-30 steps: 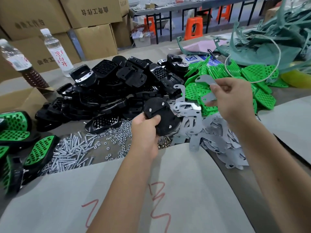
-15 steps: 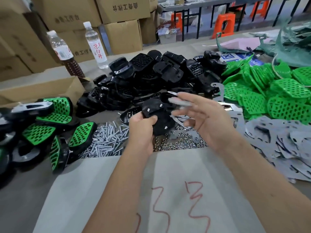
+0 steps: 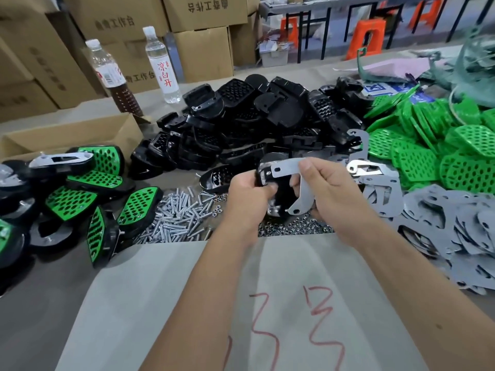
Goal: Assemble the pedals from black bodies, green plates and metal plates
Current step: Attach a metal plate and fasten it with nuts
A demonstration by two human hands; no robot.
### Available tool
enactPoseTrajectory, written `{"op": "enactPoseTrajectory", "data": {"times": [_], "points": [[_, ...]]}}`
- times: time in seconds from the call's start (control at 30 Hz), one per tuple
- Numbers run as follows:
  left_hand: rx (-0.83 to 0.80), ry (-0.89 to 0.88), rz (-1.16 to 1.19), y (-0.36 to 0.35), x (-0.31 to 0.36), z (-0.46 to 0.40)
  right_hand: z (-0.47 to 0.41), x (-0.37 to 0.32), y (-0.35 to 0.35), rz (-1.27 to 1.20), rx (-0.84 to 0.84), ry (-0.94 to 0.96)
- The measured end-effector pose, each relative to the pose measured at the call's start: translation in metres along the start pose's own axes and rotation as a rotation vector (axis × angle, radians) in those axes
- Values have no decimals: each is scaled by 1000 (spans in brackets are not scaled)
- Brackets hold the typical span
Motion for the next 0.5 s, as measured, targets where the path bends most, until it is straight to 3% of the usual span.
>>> {"op": "enactPoseTrajectory", "data": {"times": [0.33,0.5], "points": [[2,-49,33,-8,2,1,1,-4,0,241,129,68],[49,-25,73,-8,1,1,1,0,3,212,128,41]]}}
Point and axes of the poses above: each hand's wrist, its own z-axis away from the middle knuckle, its own y-axis out of the back of the hand, x = y × z, the point moved 5 cm from there along -z, towards the middle knuckle, and after that the axes turned 9 degrees about -z, right-handed, at the moved point
